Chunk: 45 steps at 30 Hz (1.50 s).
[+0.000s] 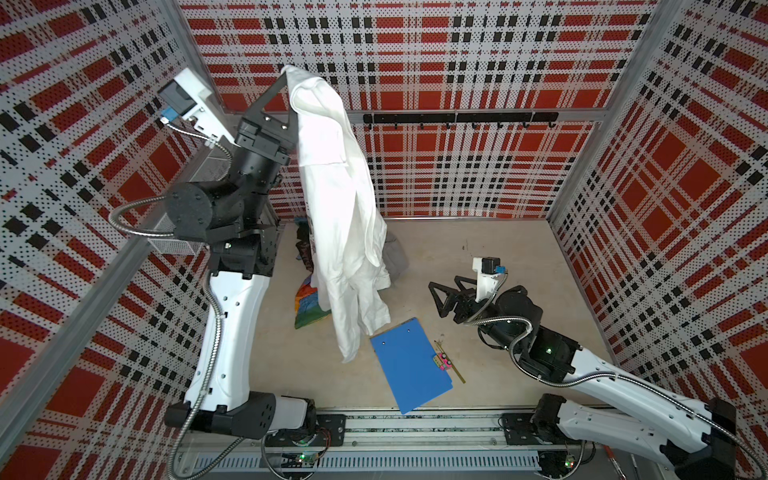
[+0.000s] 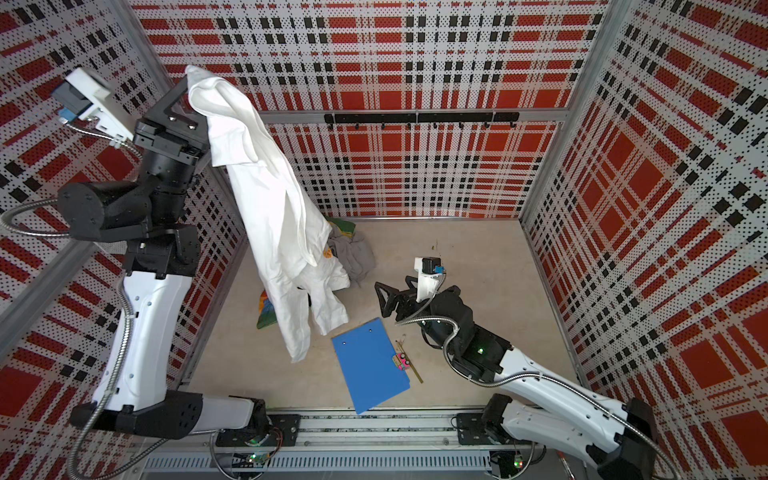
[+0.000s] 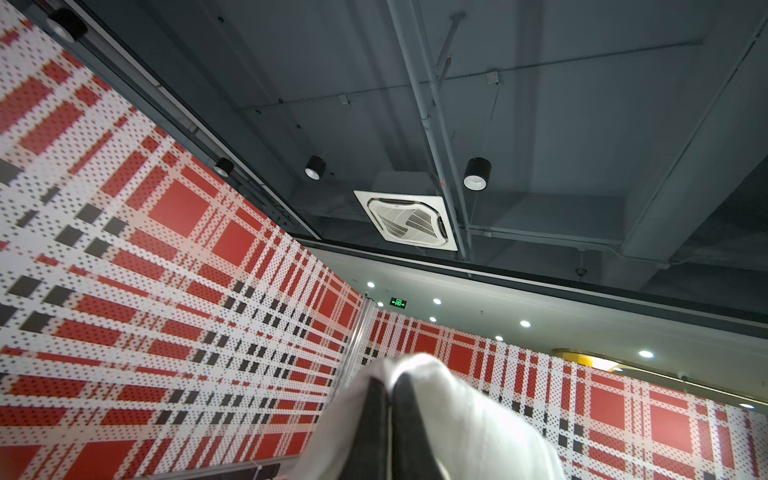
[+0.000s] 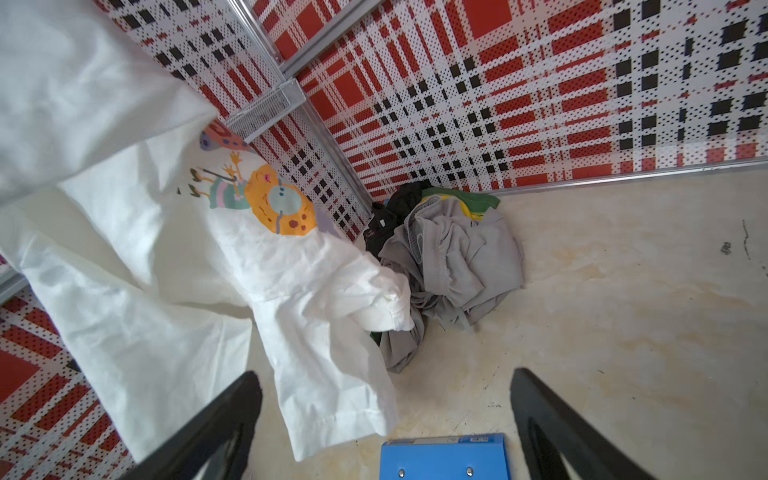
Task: Pick out a specific cloth from the pile
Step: 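Swing the held T-shirt from the pile while the right gripper grasps its hem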
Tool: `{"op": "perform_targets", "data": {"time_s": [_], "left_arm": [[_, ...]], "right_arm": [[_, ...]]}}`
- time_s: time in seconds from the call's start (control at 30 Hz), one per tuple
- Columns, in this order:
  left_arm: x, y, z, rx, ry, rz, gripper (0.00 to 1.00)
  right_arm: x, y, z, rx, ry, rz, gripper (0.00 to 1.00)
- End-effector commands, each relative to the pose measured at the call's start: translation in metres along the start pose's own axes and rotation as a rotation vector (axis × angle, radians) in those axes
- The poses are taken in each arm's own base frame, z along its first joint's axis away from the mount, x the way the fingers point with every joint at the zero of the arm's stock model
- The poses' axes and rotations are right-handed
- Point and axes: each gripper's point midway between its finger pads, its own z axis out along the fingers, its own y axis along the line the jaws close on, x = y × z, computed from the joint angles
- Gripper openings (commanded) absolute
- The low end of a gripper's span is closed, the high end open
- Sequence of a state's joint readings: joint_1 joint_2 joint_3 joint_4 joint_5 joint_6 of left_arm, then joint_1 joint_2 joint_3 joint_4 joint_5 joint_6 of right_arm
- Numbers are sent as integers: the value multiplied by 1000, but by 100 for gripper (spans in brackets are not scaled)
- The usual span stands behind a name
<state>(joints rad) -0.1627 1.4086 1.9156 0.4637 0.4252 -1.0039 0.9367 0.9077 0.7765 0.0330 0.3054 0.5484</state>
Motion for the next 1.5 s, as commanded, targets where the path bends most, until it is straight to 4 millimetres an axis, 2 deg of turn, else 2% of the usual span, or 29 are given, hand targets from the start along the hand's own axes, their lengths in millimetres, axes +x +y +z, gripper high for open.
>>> {"op": "perform_targets", "data": {"time_s": [0.0, 0.03, 0.13, 0.4, 0.63, 0.9, 1.23, 1.33, 1.47], "left_arm": [[19, -25, 20, 90, -16, -27, 0], [15, -13, 21, 65, -23, 4, 0], [37, -10, 36, 77, -6, -19, 0], [90, 0, 73, 108, 23, -89, 0], [143, 15, 100, 126, 57, -164, 0], [200, 39, 109, 106, 107, -239, 0], [284, 90, 103, 23, 224, -325, 0], [300, 92, 103, 25, 240, -342, 0], [318, 87, 102, 33, 267, -356, 0]], "right_arm": [[-16, -21, -15, 105, -74, 55, 100], [-18, -28, -20, 140, -87, 74, 100], [-22, -47, -34, 224, -122, 104, 100], [-35, -66, -67, 292, -180, 113, 100], [-44, -77, -86, 325, -226, 128, 100], [-44, -78, -85, 336, -222, 122, 100], [-38, -79, -77, 356, -197, 104, 100], [-34, -83, -76, 371, -197, 112, 97], [-25, -84, -67, 353, -187, 89, 87]]}}
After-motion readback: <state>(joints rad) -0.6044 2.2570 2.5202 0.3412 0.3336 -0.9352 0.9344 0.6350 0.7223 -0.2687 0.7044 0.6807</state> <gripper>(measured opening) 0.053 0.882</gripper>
